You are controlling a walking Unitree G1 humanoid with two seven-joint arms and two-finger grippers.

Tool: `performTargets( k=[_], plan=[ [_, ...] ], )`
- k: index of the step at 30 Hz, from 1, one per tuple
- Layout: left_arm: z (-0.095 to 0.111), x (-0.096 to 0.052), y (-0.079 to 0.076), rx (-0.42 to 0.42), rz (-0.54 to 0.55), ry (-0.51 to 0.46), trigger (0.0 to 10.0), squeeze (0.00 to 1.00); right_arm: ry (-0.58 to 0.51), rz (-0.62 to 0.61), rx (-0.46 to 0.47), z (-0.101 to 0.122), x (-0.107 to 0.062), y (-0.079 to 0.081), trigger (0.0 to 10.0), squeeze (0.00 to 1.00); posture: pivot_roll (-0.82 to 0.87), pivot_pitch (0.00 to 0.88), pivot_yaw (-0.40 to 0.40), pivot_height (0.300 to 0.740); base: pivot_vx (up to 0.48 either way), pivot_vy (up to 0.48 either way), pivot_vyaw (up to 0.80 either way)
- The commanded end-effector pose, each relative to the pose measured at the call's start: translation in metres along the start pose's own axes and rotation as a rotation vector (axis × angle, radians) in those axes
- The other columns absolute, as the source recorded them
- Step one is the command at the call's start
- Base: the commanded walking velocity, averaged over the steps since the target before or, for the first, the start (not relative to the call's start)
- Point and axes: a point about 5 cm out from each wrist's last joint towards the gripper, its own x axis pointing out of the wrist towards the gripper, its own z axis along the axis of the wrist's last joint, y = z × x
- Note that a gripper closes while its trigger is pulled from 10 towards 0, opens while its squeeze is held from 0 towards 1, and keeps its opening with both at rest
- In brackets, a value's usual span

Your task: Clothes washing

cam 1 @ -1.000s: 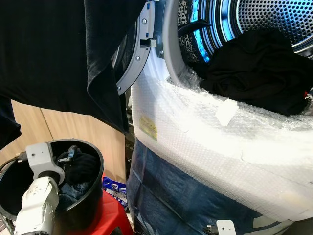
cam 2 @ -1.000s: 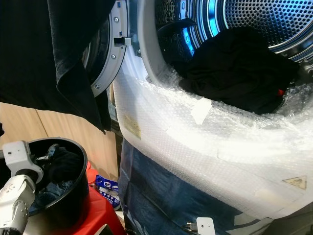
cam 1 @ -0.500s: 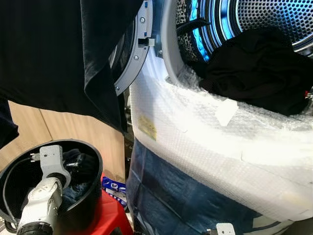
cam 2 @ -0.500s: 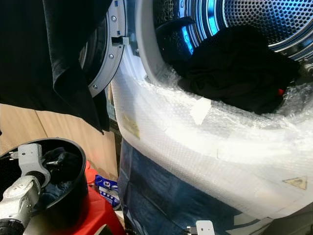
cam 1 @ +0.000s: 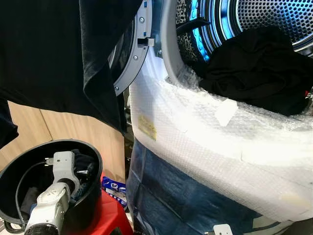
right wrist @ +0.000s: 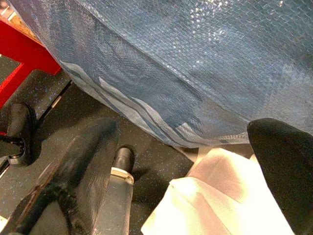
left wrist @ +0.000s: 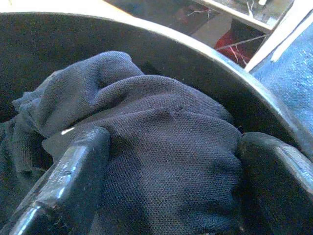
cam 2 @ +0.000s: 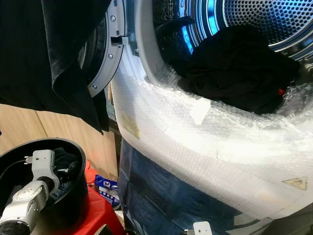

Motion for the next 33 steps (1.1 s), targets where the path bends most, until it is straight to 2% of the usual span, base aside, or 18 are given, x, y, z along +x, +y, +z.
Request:
performTargets(
  k=[1,3,4,5,7,8,11,12,17,18,25,26,33],
  plan=[
    [0.002,0.003,-0.002,0.021,0.043,0.01,10.0,1.0,-0.004,0.005,-0.008,-0.001,0.0,0.001,10.0,0.0,0.01,0.0,-0.066,0.74,0.0,0.0,0.0],
    [0.002,0.003,-0.001,0.015,0.063,0.012,10.0,1.0,-0.003,0.005,-0.008,-0.001,0.0,0.001,10.0,0.0,0.01,0.0,-0.066,0.74,0.0,0.0,0.0],
    [0.002,0.003,-0.001,0.01,0.073,0.02,10.0,0.38,-0.002,0.004,-0.009,-0.002,0.0,0.001,10.0,0.0,0.01,0.0,-0.066,0.74,0.0,0.0,0.0],
    [0.001,0.003,0.0,0.008,0.078,0.026,10.0,0.0,-0.001,0.003,-0.01,-0.002,0.0,0.001,10.0,0.0,0.01,0.0,-0.068,0.74,0.0,0.0,0.0],
    [-0.004,0.003,-0.002,-0.052,0.086,0.08,10.0,0.0,0.001,0.002,-0.009,-0.002,0.0,0.0,10.0,0.0,0.01,0.0,-0.068,0.74,0.0,0.0,0.0],
    [-0.004,0.003,-0.002,-0.052,0.086,0.08,10.0,0.0,0.001,0.002,-0.009,-0.002,0.0,0.0,10.0,0.0,0.01,0.0,-0.068,0.74,0.0,0.0,0.0],
    [-0.007,0.003,0.001,-0.107,0.143,0.107,10.0,0.0,-0.002,-0.003,-0.004,-0.001,0.0,-0.002,10.0,0.0,0.01,0.0,-0.069,0.74,0.0,0.0,0.0],
    [-0.007,0.003,0.005,-0.148,0.19,0.112,10.0,0.0,-0.004,-0.004,-0.001,-0.001,0.0,-0.002,10.0,0.0,0.01,0.0,-0.069,0.74,0.0,0.0,0.0],
    [-0.008,0.001,0.014,-0.177,0.276,0.117,10.0,0.0,-0.005,-0.004,-0.001,-0.001,0.0,-0.002,10.0,0.0,0.01,0.0,-0.071,0.74,0.0,0.0,0.0],
    [-0.009,-0.001,0.021,-0.202,0.338,0.12,10.0,0.0,-0.006,-0.005,0.0,-0.001,0.0,-0.002,10.0,0.0,0.01,0.0,-0.072,0.74,0.0,0.0,0.0],
    [-0.014,-0.002,0.024,-0.223,0.363,0.161,9.8,0.0,-0.006,-0.007,0.002,-0.001,0.0,-0.003,10.0,0.0,0.01,0.0,-0.072,0.74,0.0,0.0,0.0],
    [-0.015,-0.002,0.022,-0.222,0.359,0.164,0.0,0.0,-0.005,-0.008,0.002,-0.001,0.0,-0.003,10.0,0.0,0.01,0.0,-0.074,0.74,0.0,0.0,0.0],
    [-0.014,0.001,0.016,-0.189,0.343,0.17,0.0,0.0,-0.007,-0.011,-0.009,0.0,0.0,-0.005,10.0,0.0,0.01,0.0,-0.075,0.74,0.0,0.0,0.0]
  ],
)
